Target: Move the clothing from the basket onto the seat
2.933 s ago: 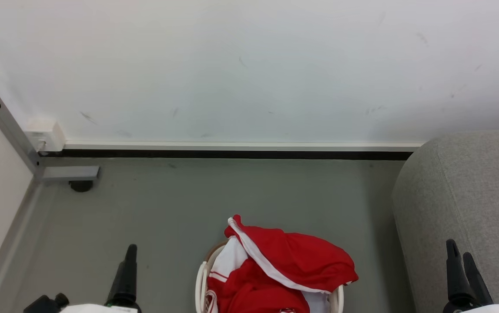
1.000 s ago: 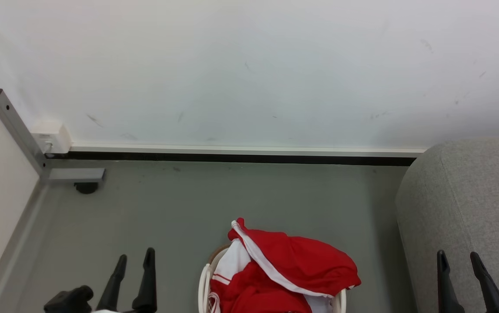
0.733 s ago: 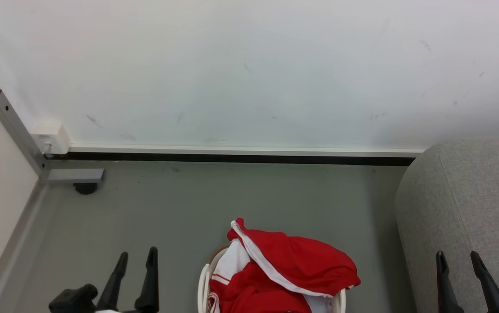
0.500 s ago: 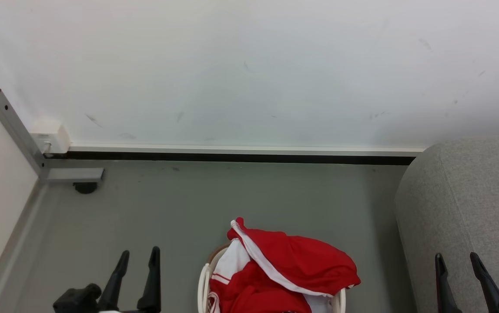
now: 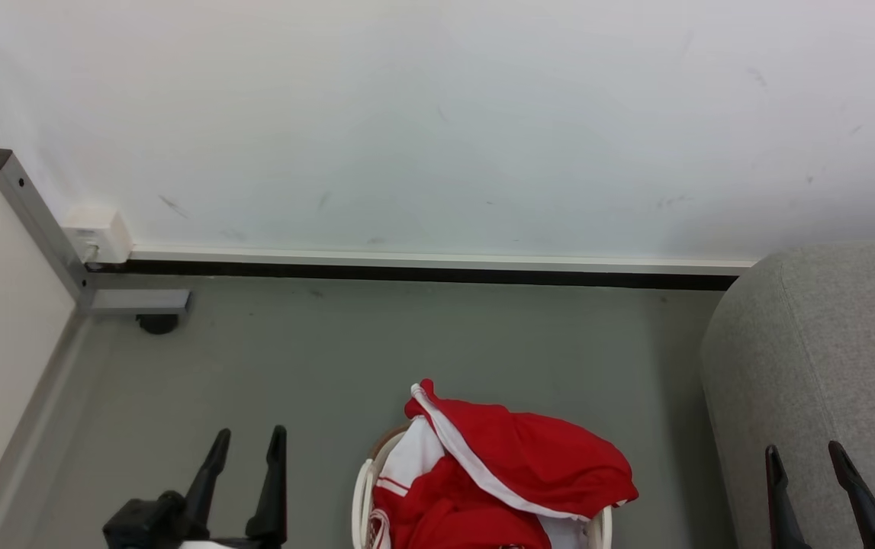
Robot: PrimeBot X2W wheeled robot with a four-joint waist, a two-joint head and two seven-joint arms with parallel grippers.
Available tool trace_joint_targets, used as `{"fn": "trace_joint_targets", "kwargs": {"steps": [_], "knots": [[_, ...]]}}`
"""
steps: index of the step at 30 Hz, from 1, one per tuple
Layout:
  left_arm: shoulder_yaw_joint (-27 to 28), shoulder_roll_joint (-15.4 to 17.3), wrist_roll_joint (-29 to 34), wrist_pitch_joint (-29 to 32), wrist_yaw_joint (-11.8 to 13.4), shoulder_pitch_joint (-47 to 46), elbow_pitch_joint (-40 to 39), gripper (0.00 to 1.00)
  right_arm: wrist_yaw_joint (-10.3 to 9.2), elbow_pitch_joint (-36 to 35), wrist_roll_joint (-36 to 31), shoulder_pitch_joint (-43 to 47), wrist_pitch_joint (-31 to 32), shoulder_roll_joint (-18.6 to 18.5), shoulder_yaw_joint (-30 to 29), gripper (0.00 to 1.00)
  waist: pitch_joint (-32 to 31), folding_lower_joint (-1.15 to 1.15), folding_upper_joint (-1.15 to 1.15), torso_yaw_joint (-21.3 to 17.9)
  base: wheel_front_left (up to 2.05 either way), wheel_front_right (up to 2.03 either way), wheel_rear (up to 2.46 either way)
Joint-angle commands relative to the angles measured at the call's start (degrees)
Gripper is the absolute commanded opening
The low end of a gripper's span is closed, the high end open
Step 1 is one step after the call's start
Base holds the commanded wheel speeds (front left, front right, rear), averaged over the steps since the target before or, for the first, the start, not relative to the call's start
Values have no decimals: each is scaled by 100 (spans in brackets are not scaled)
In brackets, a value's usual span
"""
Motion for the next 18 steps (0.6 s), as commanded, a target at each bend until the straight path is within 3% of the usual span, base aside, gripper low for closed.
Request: {"fn": "trace_joint_targets", "kwargs": {"steps": [1,18], "knots": [[8,48,23,-4,10,-41,-21,100,-12,-14,-16,53,-20,-39,-23,100,6,0,0,6,0,0,0],[-17,46,-24,-4,9,-35,22,100,-12,104,36,-19,-20,-36,-16,100,9,0,0,-23,0,0,0]]}}
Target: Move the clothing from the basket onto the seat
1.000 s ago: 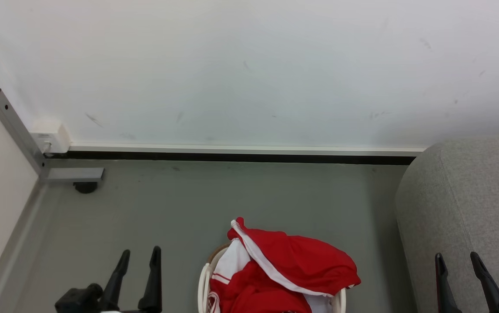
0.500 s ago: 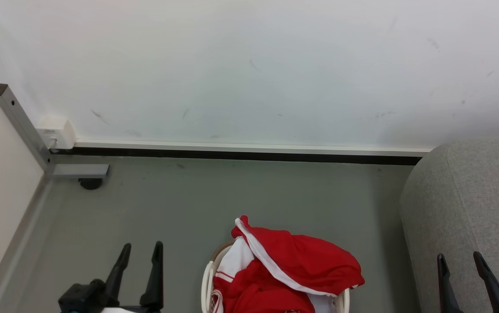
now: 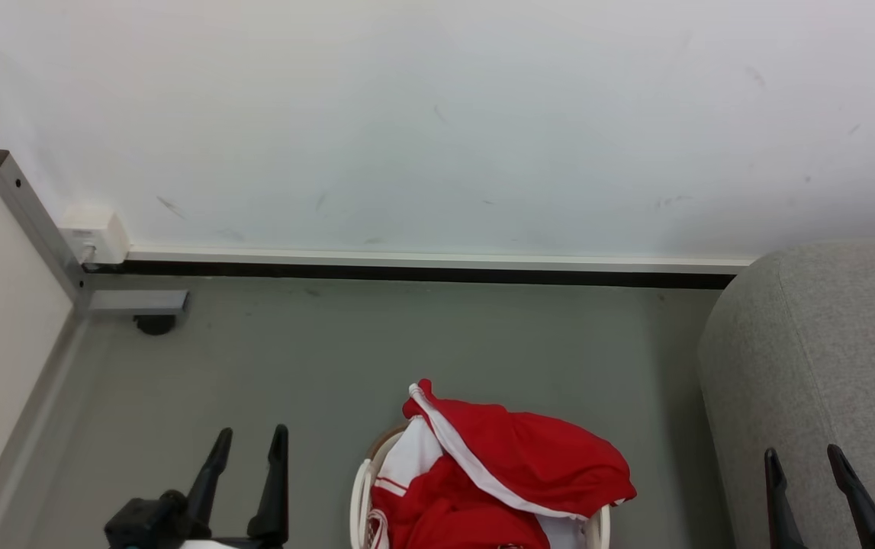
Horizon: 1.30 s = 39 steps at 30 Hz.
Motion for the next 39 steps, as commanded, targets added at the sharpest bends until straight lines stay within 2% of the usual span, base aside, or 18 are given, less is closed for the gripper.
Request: {"fn": "trace_joint_targets", "kwargs": {"steps": [1,19,25,33,39], "knots": [[7,43,8,-4,10,-5,13,100,-12,15,21,-12,-20,-33,-2,100,2,0,0,-11,0,0,0],[11,43,183,-4,10,-26,-24,100,-12,170,54,-115,-20,-32,60,100,36,0,0,-130,0,0,0],[-58,42,232,-3,10,-138,-21,100,-12,132,50,-201,-20,-32,117,100,192,0,0,-284,0,0,0],[-453,129,292,-3,10,-883,113,100,-12,-57,198,-646,-19,-29,162,100,1003,0,0,-664,0,0,0],[-1060,317,489,-3,10,-1871,529,100,-12,-269,433,-1253,-11,-28,331,100,2001,0,0,-1096,0,0,0]]}}
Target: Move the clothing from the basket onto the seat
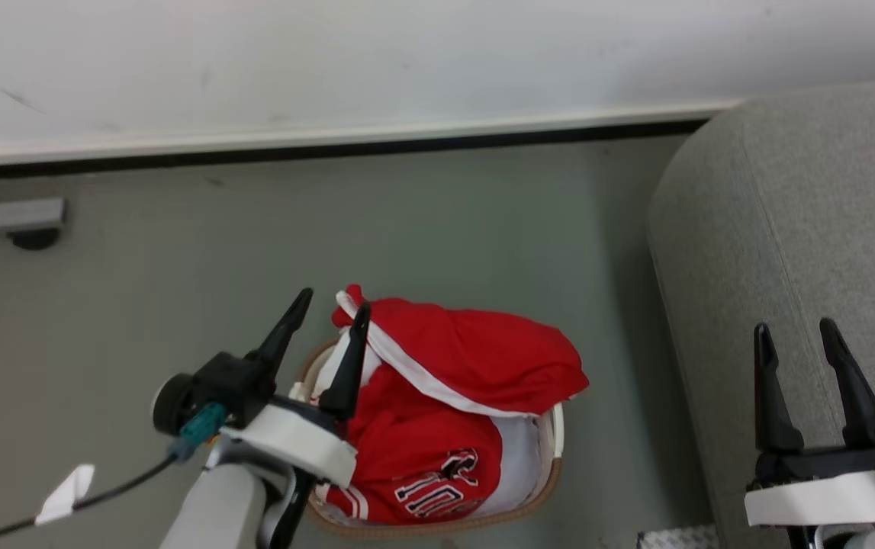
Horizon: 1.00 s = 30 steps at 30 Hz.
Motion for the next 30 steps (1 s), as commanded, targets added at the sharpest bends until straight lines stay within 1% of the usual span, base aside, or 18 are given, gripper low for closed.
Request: {"fn": "trace_joint_targets", "kwargs": {"steps": [1,5,8,11,14,21,25,30], "knots": [[-127,106,117,-1,10,-255,169,100,-12,-51,84,-214,0,-19,56,100,744,-2,0,-445,0,0,0],[-595,251,296,142,10,-1048,741,100,-12,-196,304,-639,0,-19,194,100,1423,-2,0,-768,0,0,0],[-922,327,491,444,10,-1555,1183,100,-12,-301,475,-892,1,-17,250,100,1864,-2,0,-934,0,0,0],[-1128,362,665,788,11,-2025,1587,100,-12,-402,561,-1067,0,-17,288,100,2232,-2,0,-1037,0,0,0],[-1226,368,813,955,37,-2281,1836,100,-12,-442,578,-1160,1,-17,302,100,2420,-2,0,-1079,0,0,0],[-1662,351,1339,1452,111,-3041,2607,100,-12,-598,593,-1403,0,-16,342,100,2885,-2,0,-1117,0,0,0],[-1875,301,1575,1418,188,-3393,2902,100,-12,-695,629,-1499,0,-17,415,100,3101,-2,0,-1122,0,0,0],[-2123,188,1625,1301,112,-3678,3283,100,-12,-757,630,-1513,0,-18,479,100,3250,-2,0,-1114,0,0,0]]}}
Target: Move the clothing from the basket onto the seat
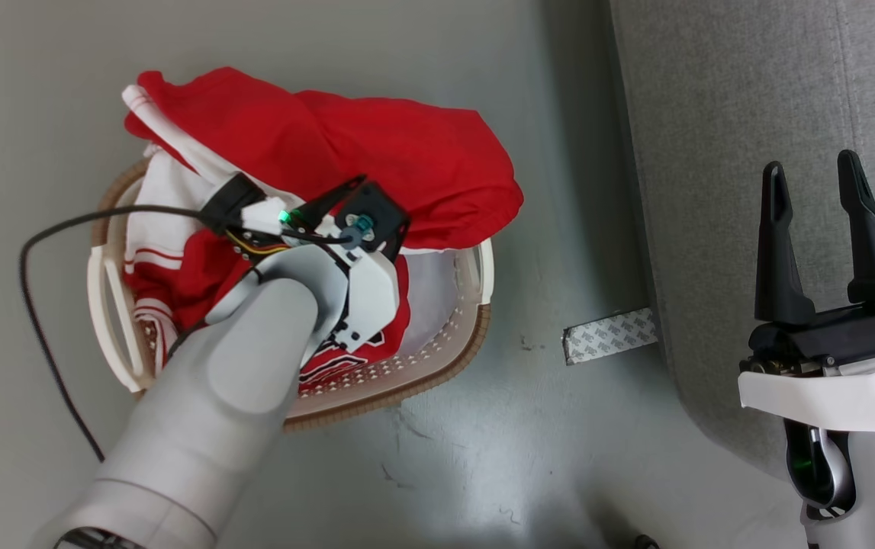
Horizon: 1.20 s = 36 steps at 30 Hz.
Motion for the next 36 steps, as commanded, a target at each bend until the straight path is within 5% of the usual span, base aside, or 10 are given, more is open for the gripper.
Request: {"fn": "trace_joint_targets", "kwargs": {"steps": [1,33,34,35,36], "knots": [[-24,11,9,-14,-3,-62,58,100,-12,-19,-14,-38,0,-14,5,100,25,-1,0,6,0,0,0],[-781,-98,96,-2,-85,-1270,1742,100,-12,-323,44,85,0,-12,-32,100,834,-1,0,-301,0,0,0],[-802,-102,81,36,-88,-1278,1790,98,-12,-328,37,86,0,-12,-33,100,841,-1,0,-307,0,0,0],[-823,-107,60,38,-93,-1284,1826,80,-12,-332,32,84,0,-12,-34,100,850,-1,0,-314,0,0,0],[-844,-114,52,33,-90,-1302,1847,73,-12,-340,26,82,0,-12,-37,100,858,-1,0,-321,0,0,0]]}}
